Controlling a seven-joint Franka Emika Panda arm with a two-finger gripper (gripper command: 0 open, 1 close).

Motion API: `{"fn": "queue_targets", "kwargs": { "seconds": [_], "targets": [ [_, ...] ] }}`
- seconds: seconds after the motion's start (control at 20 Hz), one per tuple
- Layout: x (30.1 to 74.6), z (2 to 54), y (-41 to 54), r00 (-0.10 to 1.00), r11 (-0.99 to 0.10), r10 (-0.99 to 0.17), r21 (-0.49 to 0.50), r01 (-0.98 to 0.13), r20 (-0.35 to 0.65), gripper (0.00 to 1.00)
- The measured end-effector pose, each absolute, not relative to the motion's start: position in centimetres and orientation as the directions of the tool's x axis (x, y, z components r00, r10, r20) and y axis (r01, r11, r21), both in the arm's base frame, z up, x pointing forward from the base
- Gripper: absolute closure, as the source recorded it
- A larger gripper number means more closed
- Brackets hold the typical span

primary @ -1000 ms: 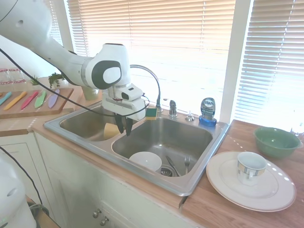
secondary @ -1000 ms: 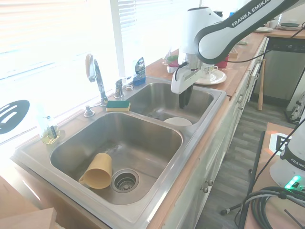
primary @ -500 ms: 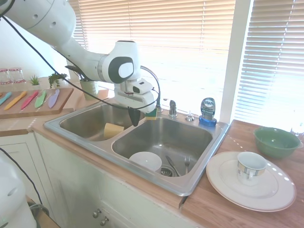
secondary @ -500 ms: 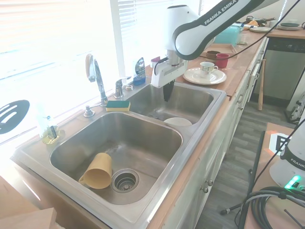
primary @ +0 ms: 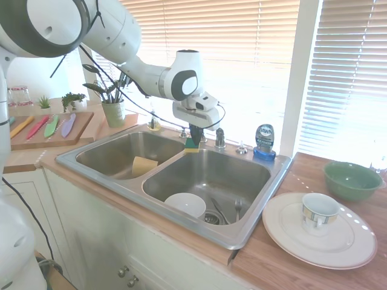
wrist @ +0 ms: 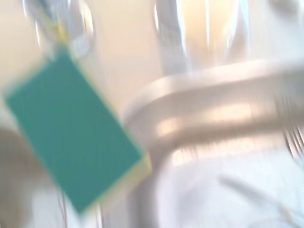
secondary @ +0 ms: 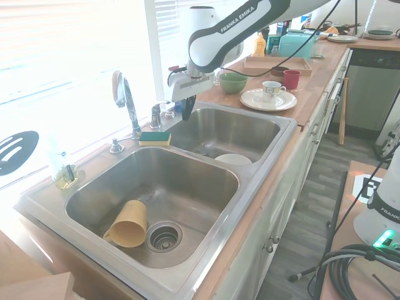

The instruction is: Turn on the faucet

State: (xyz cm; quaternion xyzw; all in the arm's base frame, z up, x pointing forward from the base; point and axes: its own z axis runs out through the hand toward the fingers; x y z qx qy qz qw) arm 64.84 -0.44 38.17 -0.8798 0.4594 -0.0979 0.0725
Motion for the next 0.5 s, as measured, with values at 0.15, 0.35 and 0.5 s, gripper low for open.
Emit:
{"fn": "queue_targets", "kwargs": {
  "seconds": [0.15, 0.35, 0.5],
  "targets": [
    [67.4, 38.4, -0.5, 0.544, -0.555, -0.83, -0.273, -0.786, 0.121, 1.0],
    [69.4, 39.1, 0.8, 0.548, -0.56, -0.825, -0.328, -0.761, 0.137, 1.0],
    [70.4, 40.0, 1.8, 0.55, -0.561, -0.823, -0.356, -0.747, 0.145, 1.0]
  ]
}}
